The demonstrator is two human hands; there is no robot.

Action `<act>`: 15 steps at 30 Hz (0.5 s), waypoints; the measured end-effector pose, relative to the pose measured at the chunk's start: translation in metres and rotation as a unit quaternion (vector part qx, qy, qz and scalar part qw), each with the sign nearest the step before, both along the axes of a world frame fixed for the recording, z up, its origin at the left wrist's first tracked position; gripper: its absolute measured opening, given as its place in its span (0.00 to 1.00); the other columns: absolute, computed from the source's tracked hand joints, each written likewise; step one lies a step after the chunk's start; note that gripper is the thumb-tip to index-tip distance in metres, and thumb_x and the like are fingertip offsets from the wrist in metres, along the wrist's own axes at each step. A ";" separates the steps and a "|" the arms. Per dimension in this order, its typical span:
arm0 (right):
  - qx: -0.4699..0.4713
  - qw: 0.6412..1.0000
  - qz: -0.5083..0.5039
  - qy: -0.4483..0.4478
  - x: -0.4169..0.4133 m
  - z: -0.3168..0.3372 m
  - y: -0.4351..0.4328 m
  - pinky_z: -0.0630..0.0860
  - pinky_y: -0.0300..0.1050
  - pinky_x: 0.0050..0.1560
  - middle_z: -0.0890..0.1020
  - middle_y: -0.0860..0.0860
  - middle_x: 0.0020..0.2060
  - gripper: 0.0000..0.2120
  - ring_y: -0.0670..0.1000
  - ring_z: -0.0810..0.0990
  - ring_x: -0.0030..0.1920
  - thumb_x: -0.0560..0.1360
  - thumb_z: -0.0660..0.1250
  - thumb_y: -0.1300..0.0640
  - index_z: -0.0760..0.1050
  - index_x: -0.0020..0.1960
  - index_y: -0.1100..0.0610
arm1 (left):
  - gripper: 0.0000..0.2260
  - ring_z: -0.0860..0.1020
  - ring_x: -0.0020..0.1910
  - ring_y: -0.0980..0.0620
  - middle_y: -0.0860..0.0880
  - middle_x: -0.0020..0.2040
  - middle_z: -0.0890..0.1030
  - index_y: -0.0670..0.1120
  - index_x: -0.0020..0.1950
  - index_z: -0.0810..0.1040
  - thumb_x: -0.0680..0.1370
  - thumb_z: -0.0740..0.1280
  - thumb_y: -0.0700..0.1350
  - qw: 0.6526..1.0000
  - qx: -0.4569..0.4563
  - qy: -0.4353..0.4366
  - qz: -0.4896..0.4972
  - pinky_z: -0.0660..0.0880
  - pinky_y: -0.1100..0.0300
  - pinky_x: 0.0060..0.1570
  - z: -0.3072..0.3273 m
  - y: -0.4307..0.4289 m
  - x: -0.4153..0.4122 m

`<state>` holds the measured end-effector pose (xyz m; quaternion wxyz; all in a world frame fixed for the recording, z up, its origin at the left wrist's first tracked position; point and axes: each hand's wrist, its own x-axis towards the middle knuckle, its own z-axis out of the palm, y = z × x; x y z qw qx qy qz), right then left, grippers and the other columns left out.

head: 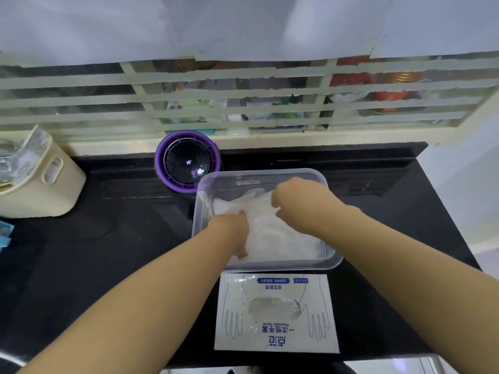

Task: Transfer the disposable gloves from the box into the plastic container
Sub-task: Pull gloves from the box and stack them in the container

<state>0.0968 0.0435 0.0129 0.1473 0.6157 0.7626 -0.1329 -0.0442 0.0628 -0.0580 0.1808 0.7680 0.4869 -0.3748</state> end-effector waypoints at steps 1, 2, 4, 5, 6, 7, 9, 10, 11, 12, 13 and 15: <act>-0.003 1.000 -0.011 0.029 -0.005 -0.004 -0.001 0.77 0.52 0.55 0.80 0.54 0.56 0.14 0.56 0.80 0.53 0.78 0.61 0.62 0.75 0.63 0.56 | 0.44 0.74 0.62 0.43 0.43 0.67 0.72 0.40 0.78 0.44 0.76 0.70 0.52 1.000 -0.003 -0.003 0.001 0.72 0.51 0.60 0.004 -0.001 0.000; -0.022 0.997 -0.026 0.063 -0.008 -0.010 -0.002 0.76 0.51 0.56 0.79 0.54 0.57 0.15 0.56 0.79 0.55 0.79 0.61 0.61 0.72 0.65 0.57 | 0.41 0.75 0.61 0.43 0.43 0.65 0.73 0.40 0.78 0.47 0.76 0.70 0.51 1.000 -0.003 -0.004 0.001 0.73 0.52 0.58 0.008 -0.001 0.000; -0.078 0.990 -0.069 0.095 -0.009 -0.023 -0.004 0.74 0.48 0.58 0.77 0.56 0.60 0.20 0.56 0.77 0.59 0.80 0.60 0.56 0.67 0.70 0.59 | 0.37 0.75 0.61 0.43 0.43 0.65 0.73 0.40 0.77 0.53 0.77 0.69 0.50 1.000 -0.003 -0.008 0.005 0.73 0.53 0.58 0.015 -0.004 0.000; -0.102 0.985 -0.101 0.093 -0.006 -0.029 -0.003 0.74 0.47 0.58 0.77 0.57 0.60 0.21 0.57 0.77 0.58 0.80 0.60 0.54 0.65 0.70 0.61 | 0.35 0.74 0.61 0.43 0.43 0.65 0.73 0.39 0.77 0.55 0.77 0.69 0.50 1.000 -0.001 -0.010 0.009 0.72 0.53 0.58 0.017 -0.005 0.000; -0.125 0.978 -0.138 0.098 -0.003 -0.036 -0.001 0.75 0.47 0.57 0.78 0.58 0.59 0.21 0.57 0.78 0.57 0.80 0.60 0.53 0.66 0.69 0.63 | 0.32 0.74 0.61 0.43 0.43 0.65 0.73 0.39 0.76 0.58 0.78 0.68 0.49 1.000 0.004 -0.010 0.008 0.72 0.54 0.58 0.017 -0.006 -0.002; -0.147 0.968 -0.170 0.111 0.000 -0.041 0.001 0.76 0.48 0.56 0.78 0.59 0.57 0.20 0.58 0.79 0.55 0.80 0.60 0.54 0.67 0.68 0.64 | 0.27 0.74 0.60 0.44 0.43 0.63 0.74 0.39 0.74 0.62 0.79 0.66 0.48 1.000 0.008 -0.010 0.004 0.72 0.55 0.57 0.016 -0.007 -0.002; -0.172 0.958 -0.196 0.120 0.002 -0.050 0.003 0.77 0.49 0.56 0.78 0.61 0.57 0.18 0.59 0.79 0.55 0.80 0.61 0.56 0.69 0.65 0.65 | 0.20 0.73 0.54 0.46 0.45 0.56 0.73 0.39 0.71 0.67 0.80 0.62 0.43 1.000 0.009 -0.006 0.001 0.71 0.56 0.54 0.011 -0.009 -0.004; -0.178 0.958 -0.194 0.114 0.001 -0.052 0.003 0.77 0.50 0.56 0.78 0.61 0.57 0.17 0.59 0.79 0.55 0.80 0.61 0.57 0.70 0.64 0.65 | 0.18 0.73 0.52 0.46 0.45 0.53 0.71 0.39 0.70 0.68 0.80 0.60 0.41 1.000 0.007 -0.001 0.001 0.72 0.56 0.54 0.008 -0.010 -0.004; -0.182 0.960 -0.185 0.105 0.000 -0.054 0.002 0.76 0.50 0.57 0.78 0.61 0.57 0.16 0.59 0.79 0.56 0.79 0.61 0.57 0.70 0.63 0.65 | 0.17 0.73 0.52 0.46 0.46 0.52 0.70 0.39 0.69 0.69 0.80 0.60 0.40 1.000 0.002 0.005 0.001 0.72 0.55 0.55 0.005 -0.011 -0.003; -0.185 0.963 -0.172 0.092 -0.001 -0.054 0.002 0.76 0.49 0.57 0.78 0.61 0.58 0.15 0.59 0.79 0.56 0.80 0.60 0.58 0.70 0.63 0.65 | 0.16 0.73 0.51 0.46 0.46 0.51 0.70 0.39 0.67 0.70 0.80 0.59 0.39 1.000 -0.001 0.010 -0.002 0.73 0.54 0.56 0.005 -0.012 -0.002; -0.190 0.966 -0.158 0.081 -0.001 -0.052 0.002 0.76 0.49 0.57 0.77 0.61 0.58 0.15 0.59 0.78 0.57 0.80 0.59 0.59 0.70 0.63 0.66 | 0.15 0.73 0.50 0.45 0.45 0.50 0.70 0.39 0.66 0.71 0.80 0.59 0.38 1.000 -0.001 0.014 -0.008 0.73 0.54 0.56 0.007 -0.012 -0.001; -0.198 0.968 -0.134 0.072 0.001 -0.040 0.001 0.76 0.50 0.57 0.76 0.61 0.60 0.16 0.59 0.78 0.57 0.80 0.58 0.59 0.69 0.65 0.66 | 0.13 0.71 0.47 0.46 0.45 0.47 0.71 0.38 0.64 0.73 0.80 0.58 0.37 1.000 -0.006 0.018 -0.025 0.73 0.56 0.55 0.015 -0.014 0.001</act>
